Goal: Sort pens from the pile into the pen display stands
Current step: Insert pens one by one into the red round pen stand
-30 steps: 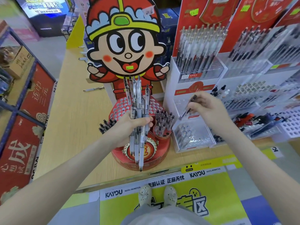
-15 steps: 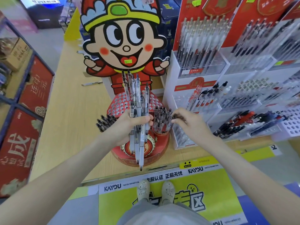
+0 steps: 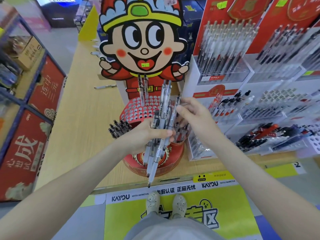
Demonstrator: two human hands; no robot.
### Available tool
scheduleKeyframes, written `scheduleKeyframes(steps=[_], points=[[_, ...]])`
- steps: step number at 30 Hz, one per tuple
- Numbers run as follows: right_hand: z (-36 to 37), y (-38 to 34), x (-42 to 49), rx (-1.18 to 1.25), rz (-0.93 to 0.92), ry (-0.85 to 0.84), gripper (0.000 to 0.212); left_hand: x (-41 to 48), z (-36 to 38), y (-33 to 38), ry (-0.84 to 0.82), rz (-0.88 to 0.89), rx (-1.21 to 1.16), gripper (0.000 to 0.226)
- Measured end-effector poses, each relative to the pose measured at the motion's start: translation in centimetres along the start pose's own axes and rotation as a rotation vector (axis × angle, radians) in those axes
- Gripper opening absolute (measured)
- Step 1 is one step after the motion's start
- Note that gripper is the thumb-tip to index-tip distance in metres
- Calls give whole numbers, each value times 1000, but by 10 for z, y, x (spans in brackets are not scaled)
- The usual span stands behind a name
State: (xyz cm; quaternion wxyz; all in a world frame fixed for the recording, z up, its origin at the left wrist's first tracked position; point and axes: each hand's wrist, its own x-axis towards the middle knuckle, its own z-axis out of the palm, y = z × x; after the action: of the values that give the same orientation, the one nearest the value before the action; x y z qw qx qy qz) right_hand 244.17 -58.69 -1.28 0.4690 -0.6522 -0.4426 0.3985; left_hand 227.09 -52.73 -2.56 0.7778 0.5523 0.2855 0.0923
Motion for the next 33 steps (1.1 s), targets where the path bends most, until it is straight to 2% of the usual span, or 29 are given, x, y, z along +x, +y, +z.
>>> scheduleKeyframes(steps=[2,5,7,9,11,14,18,19,22,26,30,33], points=[[1,-7,6,108,62,-26,15,1,3,3,-4,8,20,19],[-5,-8,10,257,53,1,10,3,1,8,90,29,19,11],[-18,-7,12,347,6,111,6,2,-3,10,130,27,23,5],[-32,-7,12,354,-71,236,6,2,-7,9,165,15,39,10],[-43,-5,6,230,-138,254,12,3,-11,6,212,-7,46,14],[-39,9,-9,-97,-161,159,22,4,-16,1,255,-22,54,19],[-25,28,-21,-382,-161,59,10,5,-11,-1,237,-5,99,18],[-23,32,-22,-433,-165,38,14,5,-9,0,234,6,105,17],[-20,43,-22,-534,-192,-10,24,5,-5,1,229,44,109,8],[-23,51,-17,-535,-208,-22,20,5,-3,0,242,58,97,9],[-27,62,-9,-558,-364,43,15,6,-1,-3,265,61,61,7],[-28,67,-2,-585,-454,10,17,7,-1,-4,286,58,60,7]])
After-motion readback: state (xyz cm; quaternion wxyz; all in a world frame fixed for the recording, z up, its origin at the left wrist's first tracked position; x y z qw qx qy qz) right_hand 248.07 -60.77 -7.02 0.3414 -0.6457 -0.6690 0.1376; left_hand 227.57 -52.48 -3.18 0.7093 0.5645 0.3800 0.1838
